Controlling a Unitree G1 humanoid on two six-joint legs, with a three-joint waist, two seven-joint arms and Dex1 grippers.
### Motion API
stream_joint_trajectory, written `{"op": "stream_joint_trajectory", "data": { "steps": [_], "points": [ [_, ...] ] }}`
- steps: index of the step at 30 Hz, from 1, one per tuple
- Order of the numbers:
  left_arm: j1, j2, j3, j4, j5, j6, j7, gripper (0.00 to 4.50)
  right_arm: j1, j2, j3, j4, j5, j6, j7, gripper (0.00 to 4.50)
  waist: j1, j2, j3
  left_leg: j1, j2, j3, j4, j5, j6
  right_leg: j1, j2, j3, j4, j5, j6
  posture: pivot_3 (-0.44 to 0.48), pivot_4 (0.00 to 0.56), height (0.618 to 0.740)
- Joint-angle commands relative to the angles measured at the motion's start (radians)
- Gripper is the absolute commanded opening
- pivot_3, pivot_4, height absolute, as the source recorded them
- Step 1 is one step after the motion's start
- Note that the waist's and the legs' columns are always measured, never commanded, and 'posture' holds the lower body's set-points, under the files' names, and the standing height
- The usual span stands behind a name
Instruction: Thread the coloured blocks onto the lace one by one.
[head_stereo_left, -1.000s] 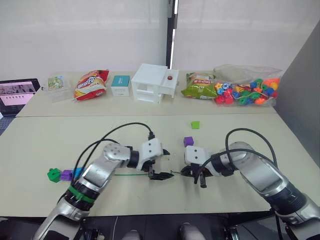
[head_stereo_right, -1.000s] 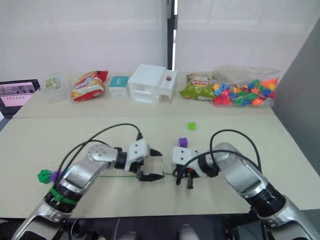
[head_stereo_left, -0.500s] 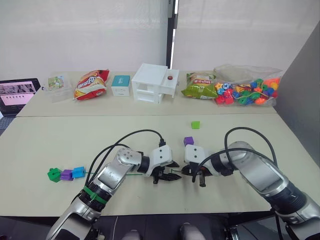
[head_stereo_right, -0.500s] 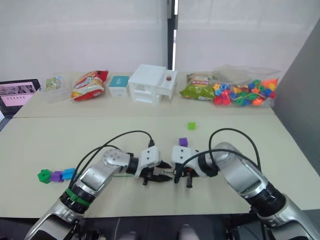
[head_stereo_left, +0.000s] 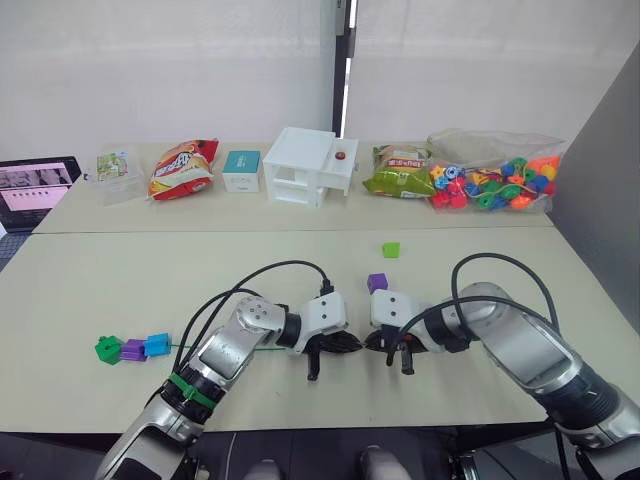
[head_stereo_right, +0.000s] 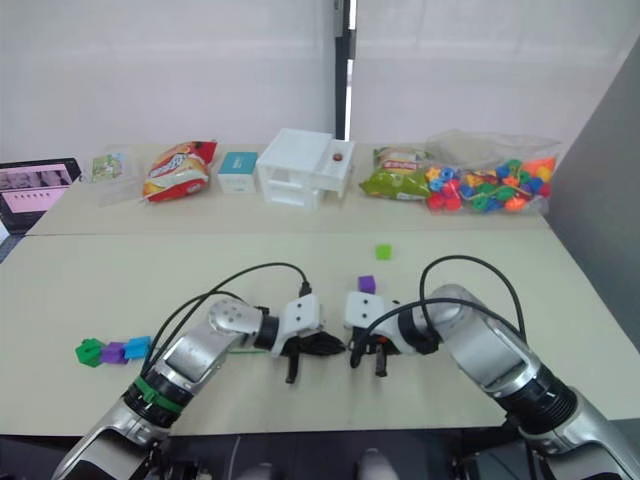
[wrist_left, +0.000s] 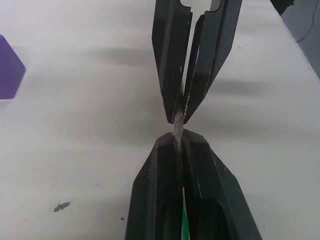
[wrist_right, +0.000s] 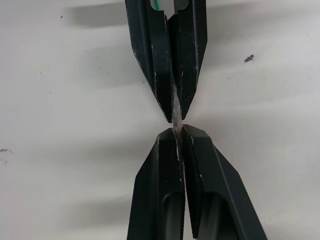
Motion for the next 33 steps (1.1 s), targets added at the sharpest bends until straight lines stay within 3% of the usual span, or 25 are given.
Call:
{"op": "stream_joint_trajectory", "data": {
  "steps": [1,7,14,17,23,28,33],
  "points": [
    [-0.016,0.004,0.02,-0.009,-0.007,-0.008,-0.004,0.02,0.015,0.013,-0.037,-0.034,0.013,0.0,-0.034,0.0,0.0,0.0,0.0,0.0,0.0,0.0,0.0,0.0,0.0,0.0,0.0,0.0,0.0,0.0,0.0,0.0,0.15,0.74],
    [-0.004,0.055,0.043,-0.034,-0.015,0.005,-0.027,0.0,0.111,0.005,-0.153,-0.109,0.078,0.065,-0.087,2.03,0.002,0.0,0.0,0.0,0.0,0.0,0.0,0.0,0.0,0.0,0.0,0.0,0.0,0.0,0.0,0.0,0.15,0.74],
    [0.024,0.149,0.097,-0.097,-0.04,0.035,-0.055,0.0,0.247,0.149,-0.412,-0.23,0.182,0.2,-0.293,4.37,0.002,0.0,0.0,0.0,0.0,-0.001,0.0,0.0,0.0,0.0,0.0,0.0,0.0,0.0,0.0,0.0,0.15,0.74],
    [0.043,0.195,0.138,-0.139,-0.067,0.072,-0.058,0.0,0.338,0.302,-0.469,-0.278,0.12,0.207,-0.51,4.37,0.001,0.0,0.0,0.0,0.0,-0.001,-0.001,0.0,0.0,0.0,0.0,0.0,0.001,0.0,0.0,0.0,0.15,0.74],
    [0.066,0.235,0.173,-0.175,-0.086,0.113,-0.054,0.0,0.431,0.585,-0.391,-0.3,-0.018,0.129,-0.869,4.37,-0.003,0.0,0.0,0.0,0.0,-0.001,-0.001,0.0,0.0,0.0,0.0,0.0,0.001,0.0,0.0,0.0,0.15,0.74],
    [0.062,0.245,0.18,-0.188,-0.102,0.136,-0.048,0.0,0.412,0.73,-0.339,-0.144,-0.103,-0.065,-1.03,4.37,-0.005,0.0,0.0,0.001,0.0,-0.001,-0.001,0.0,-0.001,-0.001,0.0,0.0,0.002,0.0,0.0,0.0,0.15,0.74],
    [0.058,0.245,0.179,-0.186,-0.103,0.138,-0.045,0.0,0.332,0.784,-0.359,0.105,-0.142,-0.244,-1.116,4.37,-0.006,0.0,0.0,0.001,0.0,-0.001,-0.002,0.0,-0.001,-0.001,0.0,0.0,0.002,0.0,0.0,0.0,0.15,0.74]
  ]
}}
